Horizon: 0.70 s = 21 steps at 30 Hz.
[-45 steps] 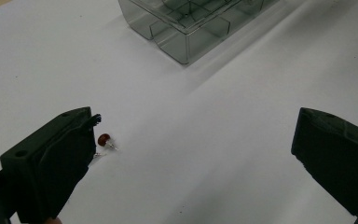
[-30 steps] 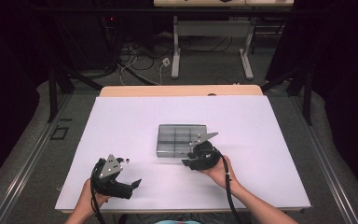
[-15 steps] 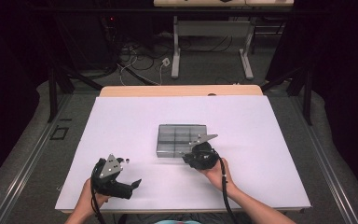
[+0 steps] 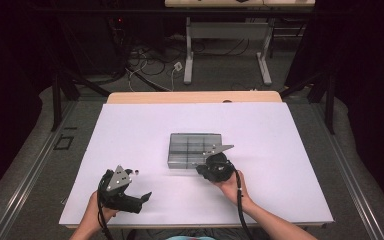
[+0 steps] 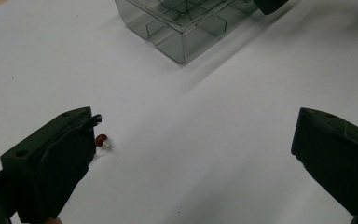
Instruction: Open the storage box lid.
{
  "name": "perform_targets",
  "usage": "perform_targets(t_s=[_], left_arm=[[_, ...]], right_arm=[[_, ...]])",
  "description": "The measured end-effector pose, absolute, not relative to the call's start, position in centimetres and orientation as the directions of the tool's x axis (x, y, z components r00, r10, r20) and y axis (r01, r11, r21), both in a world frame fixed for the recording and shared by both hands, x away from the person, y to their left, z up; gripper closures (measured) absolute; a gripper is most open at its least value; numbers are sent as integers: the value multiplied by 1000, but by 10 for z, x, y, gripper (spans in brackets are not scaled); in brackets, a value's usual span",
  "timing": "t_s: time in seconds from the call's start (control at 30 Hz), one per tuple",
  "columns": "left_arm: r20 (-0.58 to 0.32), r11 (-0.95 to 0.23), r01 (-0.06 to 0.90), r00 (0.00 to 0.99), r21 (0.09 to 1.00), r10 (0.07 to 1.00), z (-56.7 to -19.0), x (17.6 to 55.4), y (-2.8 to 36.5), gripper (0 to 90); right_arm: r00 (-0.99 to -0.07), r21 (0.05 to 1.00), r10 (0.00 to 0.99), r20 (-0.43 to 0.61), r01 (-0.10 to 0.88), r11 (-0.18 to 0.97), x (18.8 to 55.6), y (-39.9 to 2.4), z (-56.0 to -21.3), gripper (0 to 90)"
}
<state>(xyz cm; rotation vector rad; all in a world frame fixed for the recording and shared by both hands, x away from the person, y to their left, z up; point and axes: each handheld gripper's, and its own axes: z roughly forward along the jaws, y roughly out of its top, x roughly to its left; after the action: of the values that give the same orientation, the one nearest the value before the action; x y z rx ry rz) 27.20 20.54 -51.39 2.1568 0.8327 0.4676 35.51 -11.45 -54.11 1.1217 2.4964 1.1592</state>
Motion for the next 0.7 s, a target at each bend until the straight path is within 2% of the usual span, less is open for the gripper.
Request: perform_targets(t_s=[0.27, 0.7], left_arm=[[59, -496, 413, 720, 764, 691, -514, 272, 205, 0], [60, -496, 412, 721, 765, 691, -514, 272, 205, 0]], right_arm=[[-685, 717, 705, 182, 583, 382, 355, -115, -542, 879], [-688, 723, 705, 171, 574, 385, 354, -116, -540, 878]])
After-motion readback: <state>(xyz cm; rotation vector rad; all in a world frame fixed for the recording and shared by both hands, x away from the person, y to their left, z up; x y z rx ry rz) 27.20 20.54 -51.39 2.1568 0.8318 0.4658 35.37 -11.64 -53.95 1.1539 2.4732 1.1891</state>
